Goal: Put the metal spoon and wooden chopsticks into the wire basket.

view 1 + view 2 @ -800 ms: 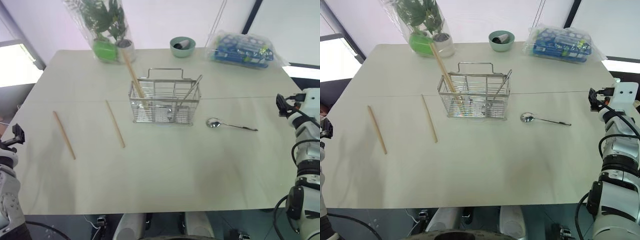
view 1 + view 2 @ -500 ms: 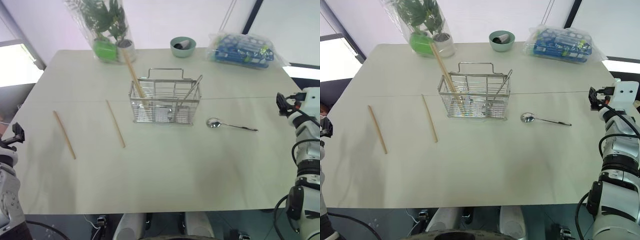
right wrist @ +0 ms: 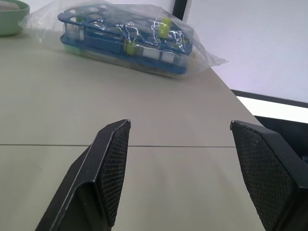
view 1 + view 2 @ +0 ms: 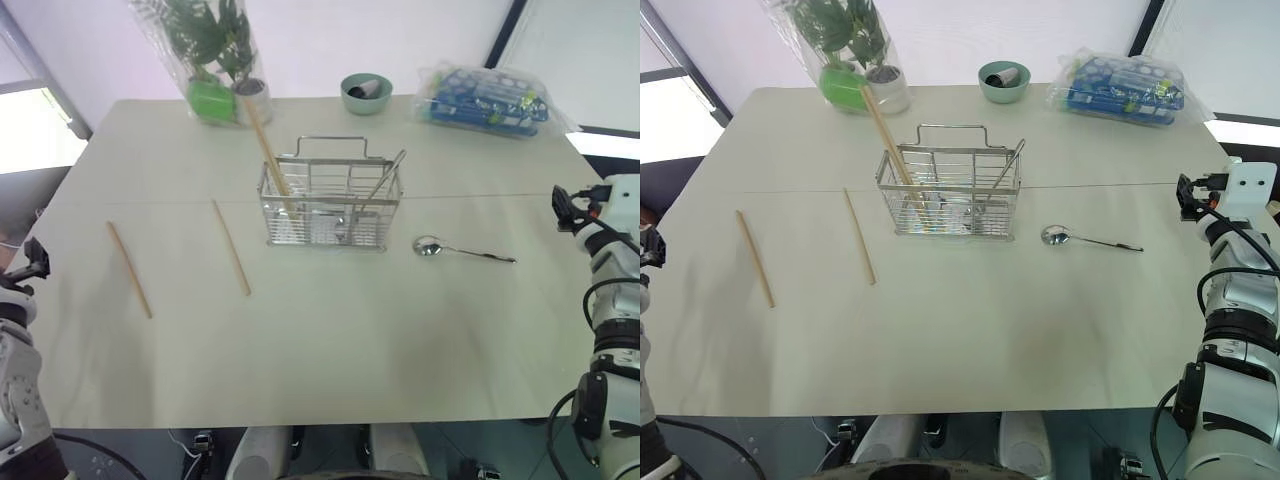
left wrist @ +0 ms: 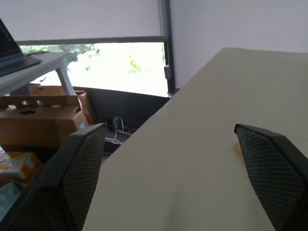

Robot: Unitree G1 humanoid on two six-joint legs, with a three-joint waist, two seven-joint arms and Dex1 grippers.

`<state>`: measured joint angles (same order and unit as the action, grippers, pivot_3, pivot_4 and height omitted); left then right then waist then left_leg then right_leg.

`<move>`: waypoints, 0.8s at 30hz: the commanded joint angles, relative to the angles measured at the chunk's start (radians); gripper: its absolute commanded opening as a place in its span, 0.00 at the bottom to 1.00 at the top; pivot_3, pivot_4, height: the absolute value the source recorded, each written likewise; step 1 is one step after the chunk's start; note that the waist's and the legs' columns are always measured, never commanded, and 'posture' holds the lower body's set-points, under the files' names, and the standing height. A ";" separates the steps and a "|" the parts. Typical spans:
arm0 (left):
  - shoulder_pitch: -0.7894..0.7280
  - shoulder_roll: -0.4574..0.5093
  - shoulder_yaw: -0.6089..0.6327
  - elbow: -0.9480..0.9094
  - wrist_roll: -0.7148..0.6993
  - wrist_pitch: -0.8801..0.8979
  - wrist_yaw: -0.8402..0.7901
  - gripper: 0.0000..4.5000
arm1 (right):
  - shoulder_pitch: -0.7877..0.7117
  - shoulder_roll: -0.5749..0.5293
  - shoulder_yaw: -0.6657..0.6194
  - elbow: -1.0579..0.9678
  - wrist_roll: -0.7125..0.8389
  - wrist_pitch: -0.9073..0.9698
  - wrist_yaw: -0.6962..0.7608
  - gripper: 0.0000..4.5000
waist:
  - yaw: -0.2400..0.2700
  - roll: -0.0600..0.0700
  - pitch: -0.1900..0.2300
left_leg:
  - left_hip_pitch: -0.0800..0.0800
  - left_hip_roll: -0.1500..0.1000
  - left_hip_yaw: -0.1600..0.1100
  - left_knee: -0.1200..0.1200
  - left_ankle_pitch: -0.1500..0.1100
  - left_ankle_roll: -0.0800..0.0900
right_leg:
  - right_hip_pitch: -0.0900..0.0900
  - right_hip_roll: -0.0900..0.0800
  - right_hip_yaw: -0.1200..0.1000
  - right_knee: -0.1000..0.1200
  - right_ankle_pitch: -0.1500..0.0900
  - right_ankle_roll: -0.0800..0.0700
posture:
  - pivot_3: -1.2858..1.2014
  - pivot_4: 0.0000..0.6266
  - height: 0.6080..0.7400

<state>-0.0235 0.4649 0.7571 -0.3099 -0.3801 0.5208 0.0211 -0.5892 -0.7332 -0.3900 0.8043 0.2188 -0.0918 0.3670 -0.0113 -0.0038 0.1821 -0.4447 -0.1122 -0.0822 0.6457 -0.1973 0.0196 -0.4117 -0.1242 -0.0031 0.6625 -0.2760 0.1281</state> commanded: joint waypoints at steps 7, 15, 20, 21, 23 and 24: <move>-0.116 0.123 -0.098 -0.071 -0.078 0.039 -0.149 0.99 | -0.095 -0.130 0.127 -0.082 0.010 0.059 0.411 0.76 | -0.001 0.001 0.001 | 0.000 0.000 0.000 0.000 0.000 0.000 | 0.000 0.000 -0.001 0.000 0.000 0.000 | 0.52 0.24 0.60; -0.280 0.317 -0.210 -0.193 -0.619 0.389 -0.499 0.99 | -0.276 -0.224 0.317 0.039 -0.048 0.084 0.901 0.76 | -0.008 0.001 0.004 | -0.001 0.000 0.000 -0.001 0.000 0.000 | -0.002 0.000 -0.001 -0.002 0.000 0.000 | 0.52 0.24 0.60; -0.357 0.424 -0.380 -0.238 -0.727 0.436 -0.701 0.99 | -0.374 -0.199 0.431 0.135 -0.119 0.120 1.114 0.76 | -0.007 0.003 0.006 | 0.000 0.001 0.001 -0.005 0.001 -0.001 | -0.001 0.001 0.000 -0.004 0.000 0.000 | 0.52 0.24 0.60; -0.381 0.424 -0.413 -0.233 -0.735 0.439 -0.718 0.99 | -0.389 -0.193 0.452 0.156 -0.134 0.122 1.145 0.76 | -0.005 0.003 0.006 | 0.000 0.001 0.001 -0.006 0.001 -0.002 | -0.001 0.001 0.000 -0.004 0.001 0.000 | 0.52 0.24 0.60; -0.435 0.413 -0.496 -0.227 -0.718 0.431 -0.756 0.99 | -0.416 -0.172 0.490 0.203 -0.170 0.117 1.179 0.76 | -0.005 0.003 0.006 | 0.000 0.001 0.001 -0.008 0.002 -0.004 | -0.001 0.001 0.000 -0.004 0.001 0.000 | 0.52 0.24 0.60; -0.459 0.406 -0.534 -0.223 -0.702 0.425 -0.767 0.99 | -0.427 -0.159 0.503 0.225 -0.184 0.116 1.186 0.76 | -0.004 0.002 0.007 | 0.000 0.001 0.001 -0.008 0.002 -0.004 | -0.001 0.001 0.000 -0.004 0.001 0.000 | 0.52 0.24 0.60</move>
<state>-0.4549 0.8718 0.2588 -0.5259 -1.0903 0.9562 -0.7202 -0.9810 -0.8980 0.1029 1.0128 0.0535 0.0279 1.5287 -0.0155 -0.0014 0.1886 -0.4449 -0.1109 -0.0815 0.6374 -0.1949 0.0156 -0.4129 -0.1228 -0.0034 0.6584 -0.2751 0.1280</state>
